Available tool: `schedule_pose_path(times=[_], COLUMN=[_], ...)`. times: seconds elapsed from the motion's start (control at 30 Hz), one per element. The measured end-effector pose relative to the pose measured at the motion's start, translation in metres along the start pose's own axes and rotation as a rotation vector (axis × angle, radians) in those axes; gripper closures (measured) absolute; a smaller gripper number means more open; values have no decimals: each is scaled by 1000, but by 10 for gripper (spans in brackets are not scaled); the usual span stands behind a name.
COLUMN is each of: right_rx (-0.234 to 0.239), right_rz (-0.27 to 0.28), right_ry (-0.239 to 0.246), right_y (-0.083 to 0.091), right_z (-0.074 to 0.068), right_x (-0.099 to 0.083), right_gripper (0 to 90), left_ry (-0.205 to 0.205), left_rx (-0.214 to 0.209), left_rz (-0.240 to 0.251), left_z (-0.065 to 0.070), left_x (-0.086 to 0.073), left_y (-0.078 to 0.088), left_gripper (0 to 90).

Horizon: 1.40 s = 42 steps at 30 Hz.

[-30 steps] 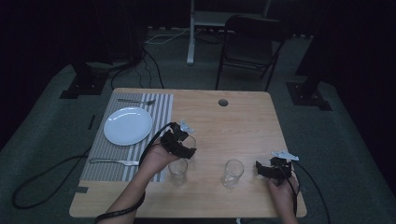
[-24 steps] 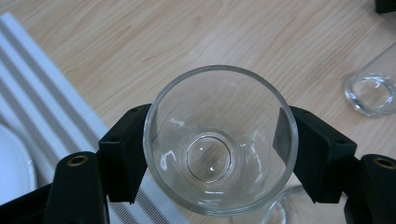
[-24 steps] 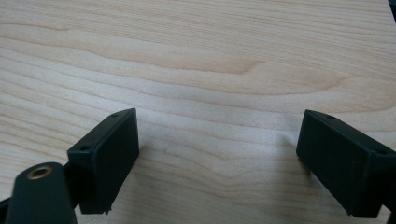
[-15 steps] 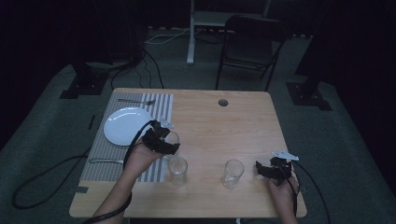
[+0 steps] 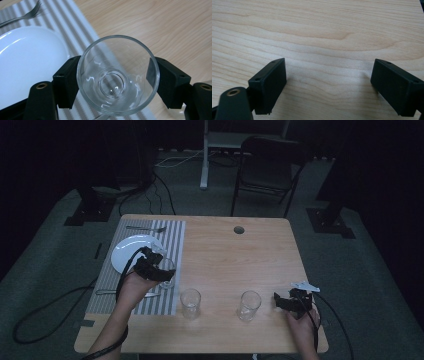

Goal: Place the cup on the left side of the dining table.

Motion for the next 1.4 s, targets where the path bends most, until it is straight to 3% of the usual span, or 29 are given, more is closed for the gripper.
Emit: schedule_pose_path(times=[0.37,0.53,0.63,1.0,1.4], right_rx=[0,-1,-1,-1,-1], right_rz=[0,0,0,0,0], right_ry=[0,0,0,0,0], right_y=[0,0,0,0,0], right_z=[0,0,0,0,0], right_x=[0,0,0,0,0], right_gripper=[127,128,128,129,129], left_ry=[31,37,51,32,56], left_rx=[17,9,27,21,2], left_rz=[-24,-36,-41,-76,-27], left_z=[-26,-32,-37,-38,-42], left_x=[-10,-12,-13,-16,-20], left_y=[-7,-12,-16,-29,-32], left_gripper=[288,288,288,288,286])
Point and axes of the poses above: each handheld gripper's, and its own axes: y roughly backward along the jaws, x roughly out of its top, z roughly to its right, the point moved 9 cm from there along -y, roughly forward along the jaws, and after that the axes turned 8 degrees about x, right-handed, at the moved point
